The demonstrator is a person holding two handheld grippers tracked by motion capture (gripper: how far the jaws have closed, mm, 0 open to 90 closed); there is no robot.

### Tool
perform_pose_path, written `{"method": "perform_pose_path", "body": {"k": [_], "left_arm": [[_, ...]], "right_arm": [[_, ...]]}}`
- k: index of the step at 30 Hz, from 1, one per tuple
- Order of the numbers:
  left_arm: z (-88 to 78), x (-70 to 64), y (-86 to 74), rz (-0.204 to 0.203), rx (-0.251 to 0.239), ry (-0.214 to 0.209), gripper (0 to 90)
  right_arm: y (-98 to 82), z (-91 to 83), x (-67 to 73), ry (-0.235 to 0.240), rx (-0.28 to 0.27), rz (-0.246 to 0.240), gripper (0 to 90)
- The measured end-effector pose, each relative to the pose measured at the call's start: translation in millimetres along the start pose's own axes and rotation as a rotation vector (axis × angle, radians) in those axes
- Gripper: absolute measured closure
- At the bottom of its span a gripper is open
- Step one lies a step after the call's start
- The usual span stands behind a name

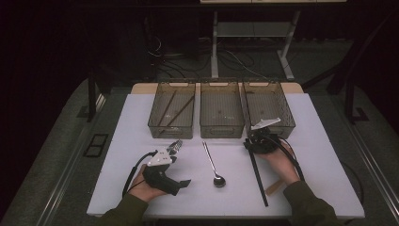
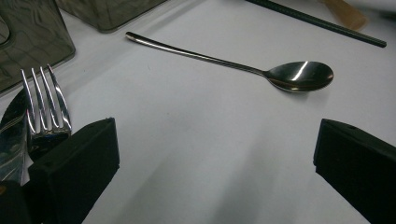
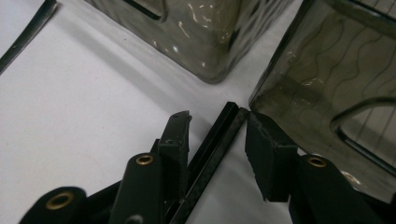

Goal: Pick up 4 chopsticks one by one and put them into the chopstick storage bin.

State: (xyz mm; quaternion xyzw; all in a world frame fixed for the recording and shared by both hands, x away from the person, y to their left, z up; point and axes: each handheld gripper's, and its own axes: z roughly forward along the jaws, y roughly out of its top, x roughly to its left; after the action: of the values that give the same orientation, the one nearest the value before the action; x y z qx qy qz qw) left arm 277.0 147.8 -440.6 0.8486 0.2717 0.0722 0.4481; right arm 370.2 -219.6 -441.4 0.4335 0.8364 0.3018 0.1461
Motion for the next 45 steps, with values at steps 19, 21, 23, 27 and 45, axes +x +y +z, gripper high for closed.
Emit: {"method": "perform_pose_path", "body": {"k": [19,21,23,27,45], "left_arm": [[0.1,-0.2,0.2,0.002,0.003,-0.002,0.0],[0.0,-0.2,0.3,0.003,0.004,-0.003,0.0],[-0.1,-0.3,0.3,0.004,0.004,-0.004,0.0],[-0.2,-0.3,0.3,0.004,0.003,-0.004,0.0],[-0.2,-0.6,0.3,0.004,0.000,-0.007,0.0]], "right_arm": [[-0.4,3.7,2.8,0.042,-0.006,0.000,70.2],[-0.2,4.1,4.5,0.046,-0.007,-0.005,70.3],[0.2,4.5,5.9,0.053,-0.009,-0.011,70.5],[1.1,5.0,10.5,0.073,-0.008,-0.022,71.0],[7.0,9.5,42.8,0.197,-0.001,-0.094,74.3]]}}
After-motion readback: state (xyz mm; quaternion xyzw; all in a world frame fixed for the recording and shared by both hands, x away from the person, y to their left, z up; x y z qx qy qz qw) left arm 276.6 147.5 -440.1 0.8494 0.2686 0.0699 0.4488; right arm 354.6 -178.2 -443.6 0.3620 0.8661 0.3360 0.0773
